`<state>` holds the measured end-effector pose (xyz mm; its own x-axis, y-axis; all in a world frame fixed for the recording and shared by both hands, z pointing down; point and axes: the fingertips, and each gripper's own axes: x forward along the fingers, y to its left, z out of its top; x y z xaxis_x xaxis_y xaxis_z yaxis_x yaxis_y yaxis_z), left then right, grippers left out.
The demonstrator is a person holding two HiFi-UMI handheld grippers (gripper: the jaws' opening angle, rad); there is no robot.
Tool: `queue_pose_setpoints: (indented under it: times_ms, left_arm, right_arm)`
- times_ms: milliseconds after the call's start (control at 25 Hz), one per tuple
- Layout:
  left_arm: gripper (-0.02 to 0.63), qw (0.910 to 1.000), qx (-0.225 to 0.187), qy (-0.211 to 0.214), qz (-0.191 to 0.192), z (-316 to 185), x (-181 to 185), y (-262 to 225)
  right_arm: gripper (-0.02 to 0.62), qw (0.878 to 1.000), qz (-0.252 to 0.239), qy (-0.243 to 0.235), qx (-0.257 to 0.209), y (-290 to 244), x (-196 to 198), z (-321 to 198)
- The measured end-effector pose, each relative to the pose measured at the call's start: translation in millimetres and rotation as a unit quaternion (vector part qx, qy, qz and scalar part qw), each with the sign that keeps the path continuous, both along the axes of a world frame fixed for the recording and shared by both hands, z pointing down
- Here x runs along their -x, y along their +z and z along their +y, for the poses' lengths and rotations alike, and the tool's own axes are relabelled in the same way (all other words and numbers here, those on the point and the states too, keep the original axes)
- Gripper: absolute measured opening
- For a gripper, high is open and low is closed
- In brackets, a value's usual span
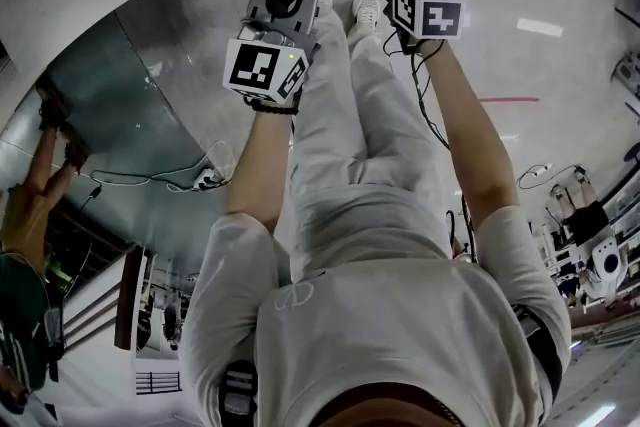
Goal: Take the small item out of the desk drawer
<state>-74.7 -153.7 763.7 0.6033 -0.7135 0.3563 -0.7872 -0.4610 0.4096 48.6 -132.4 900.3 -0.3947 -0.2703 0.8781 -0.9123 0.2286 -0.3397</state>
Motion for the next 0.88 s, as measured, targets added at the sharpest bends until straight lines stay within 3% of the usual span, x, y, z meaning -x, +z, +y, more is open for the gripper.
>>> queue_pose_setpoints:
  times_ms: [40, 80, 880]
  left_arm:
    - [0.000, 1.0000, 0.001, 0.001, 0.002, 0, -1, 4]
    - [0.000, 1.0000, 0.002, 0.001, 0.005, -1, -2, 8]
    - [0.000, 0.9996, 0.014, -0.011, 0.020, -2, 7, 37]
  right_arm:
    - [0.379, 1.000, 0.001, 0.001, 0.005, 4, 1, -1]
    - [0.486, 1.000, -0.002, 0.004, 0.014, 8, 2, -2]
    - [0.485, 0.997, 0.056, -0.009, 0.060, 55, 1, -10]
